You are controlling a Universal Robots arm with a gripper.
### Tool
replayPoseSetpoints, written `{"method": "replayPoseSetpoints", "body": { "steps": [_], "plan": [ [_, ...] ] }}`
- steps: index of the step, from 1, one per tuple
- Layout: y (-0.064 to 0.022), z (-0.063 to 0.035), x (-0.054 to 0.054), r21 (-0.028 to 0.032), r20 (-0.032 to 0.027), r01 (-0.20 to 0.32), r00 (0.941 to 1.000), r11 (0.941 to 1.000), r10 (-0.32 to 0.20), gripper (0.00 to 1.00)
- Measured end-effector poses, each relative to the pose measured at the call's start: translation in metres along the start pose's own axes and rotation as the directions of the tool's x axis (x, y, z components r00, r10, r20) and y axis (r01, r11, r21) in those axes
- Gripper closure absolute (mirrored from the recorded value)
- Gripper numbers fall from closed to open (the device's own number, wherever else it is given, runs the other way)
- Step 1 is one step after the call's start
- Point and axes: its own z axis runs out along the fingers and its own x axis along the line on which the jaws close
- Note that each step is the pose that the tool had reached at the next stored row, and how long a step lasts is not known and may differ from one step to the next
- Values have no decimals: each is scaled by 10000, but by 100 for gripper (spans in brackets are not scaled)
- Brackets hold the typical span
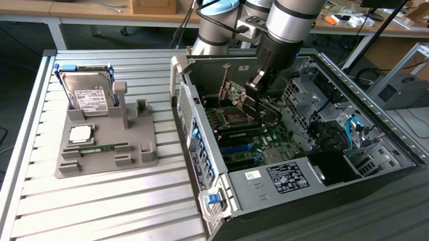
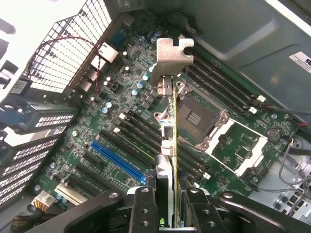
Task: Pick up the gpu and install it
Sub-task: 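Insert the gpu into the slot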
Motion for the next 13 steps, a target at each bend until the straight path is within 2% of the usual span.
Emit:
{"method": "replayPoseSetpoints", "body": {
  "steps": [13],
  "plan": [
    [0,0,0,-14,-6,523,9986,9986,-523,73]
  ]
}}
